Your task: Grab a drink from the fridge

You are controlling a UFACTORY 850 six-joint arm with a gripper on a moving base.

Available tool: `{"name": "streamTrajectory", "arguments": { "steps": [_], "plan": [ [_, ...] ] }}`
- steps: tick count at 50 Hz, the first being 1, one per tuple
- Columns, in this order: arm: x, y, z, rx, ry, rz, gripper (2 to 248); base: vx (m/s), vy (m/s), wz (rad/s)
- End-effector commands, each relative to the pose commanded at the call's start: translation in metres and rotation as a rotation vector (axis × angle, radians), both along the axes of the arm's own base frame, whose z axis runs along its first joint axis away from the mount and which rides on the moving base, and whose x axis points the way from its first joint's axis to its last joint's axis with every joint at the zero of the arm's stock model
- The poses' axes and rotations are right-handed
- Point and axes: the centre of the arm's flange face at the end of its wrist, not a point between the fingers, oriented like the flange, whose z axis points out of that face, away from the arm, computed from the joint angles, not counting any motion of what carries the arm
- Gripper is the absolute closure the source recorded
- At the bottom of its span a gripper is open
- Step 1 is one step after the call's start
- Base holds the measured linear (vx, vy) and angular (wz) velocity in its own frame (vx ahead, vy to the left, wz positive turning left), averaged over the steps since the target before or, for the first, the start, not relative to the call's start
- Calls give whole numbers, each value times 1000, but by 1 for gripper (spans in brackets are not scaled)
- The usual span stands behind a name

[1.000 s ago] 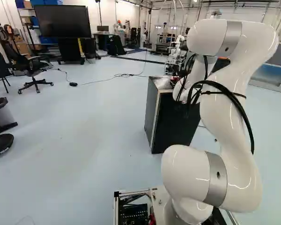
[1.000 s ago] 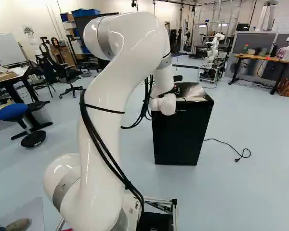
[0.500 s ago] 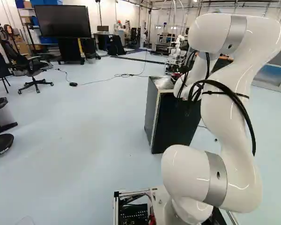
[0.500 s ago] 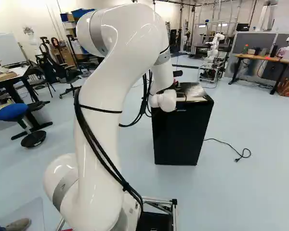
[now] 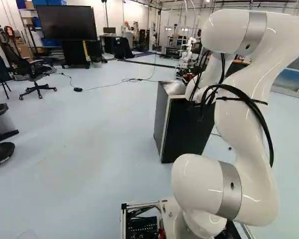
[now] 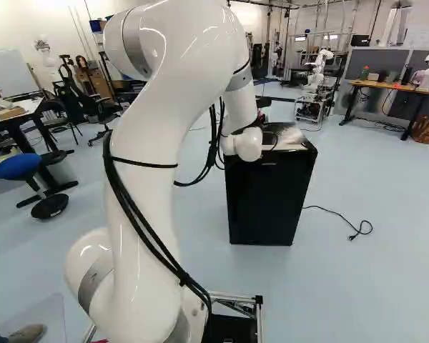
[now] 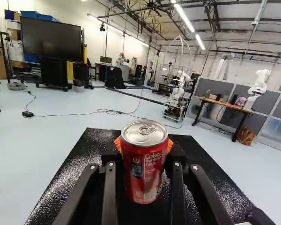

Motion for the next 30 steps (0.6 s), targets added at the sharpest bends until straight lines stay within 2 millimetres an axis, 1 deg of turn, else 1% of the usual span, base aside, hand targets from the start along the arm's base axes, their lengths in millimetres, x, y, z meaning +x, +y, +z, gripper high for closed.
{"name": "streamTrajectory", "arguments": {
  "steps": [14, 30],
  "plan": [
    [-2, 5, 1, 3, 4, 1, 152, 0, 0, 0],
    [-11, 20, 6, 13, 16, 4, 152, 0, 0, 0]
  ]
}}
